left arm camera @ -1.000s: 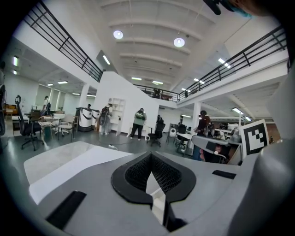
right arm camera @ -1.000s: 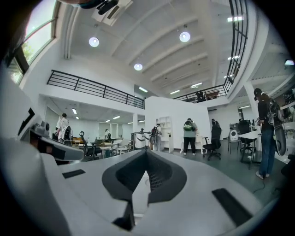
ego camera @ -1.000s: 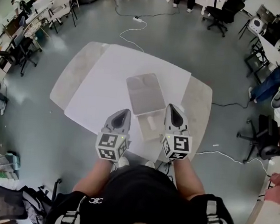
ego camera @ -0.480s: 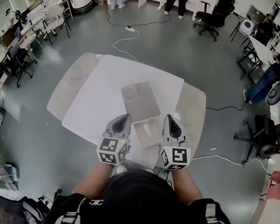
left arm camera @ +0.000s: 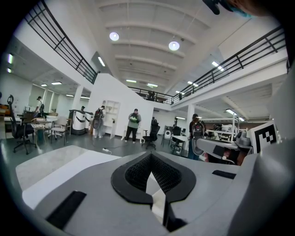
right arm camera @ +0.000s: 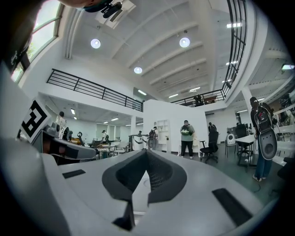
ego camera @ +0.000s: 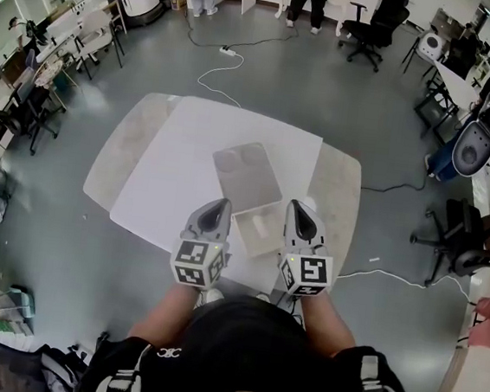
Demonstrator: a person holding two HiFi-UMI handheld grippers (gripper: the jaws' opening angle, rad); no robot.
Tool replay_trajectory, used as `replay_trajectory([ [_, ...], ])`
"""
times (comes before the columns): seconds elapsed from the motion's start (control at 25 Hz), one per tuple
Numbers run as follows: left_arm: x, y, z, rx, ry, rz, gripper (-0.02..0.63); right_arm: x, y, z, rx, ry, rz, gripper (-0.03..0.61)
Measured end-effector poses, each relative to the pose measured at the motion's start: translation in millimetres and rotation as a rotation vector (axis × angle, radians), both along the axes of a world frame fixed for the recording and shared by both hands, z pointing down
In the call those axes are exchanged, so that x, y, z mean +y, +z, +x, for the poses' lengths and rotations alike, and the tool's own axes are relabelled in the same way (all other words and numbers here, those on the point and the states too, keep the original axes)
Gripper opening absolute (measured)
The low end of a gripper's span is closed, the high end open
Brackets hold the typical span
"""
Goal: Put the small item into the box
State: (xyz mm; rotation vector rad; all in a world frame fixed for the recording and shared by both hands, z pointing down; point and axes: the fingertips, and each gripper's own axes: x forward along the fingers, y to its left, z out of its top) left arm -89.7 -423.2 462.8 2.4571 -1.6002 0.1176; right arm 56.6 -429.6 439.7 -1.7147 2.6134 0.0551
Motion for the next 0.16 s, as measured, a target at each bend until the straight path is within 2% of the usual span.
replay_trajectory([
  [0.16, 1.1, -1.1, -3.6, 0.001, 0.001, 0.004, 0.005, 0.5, -0.3, -4.3, 0.004, -0.001, -0.001, 0.012],
])
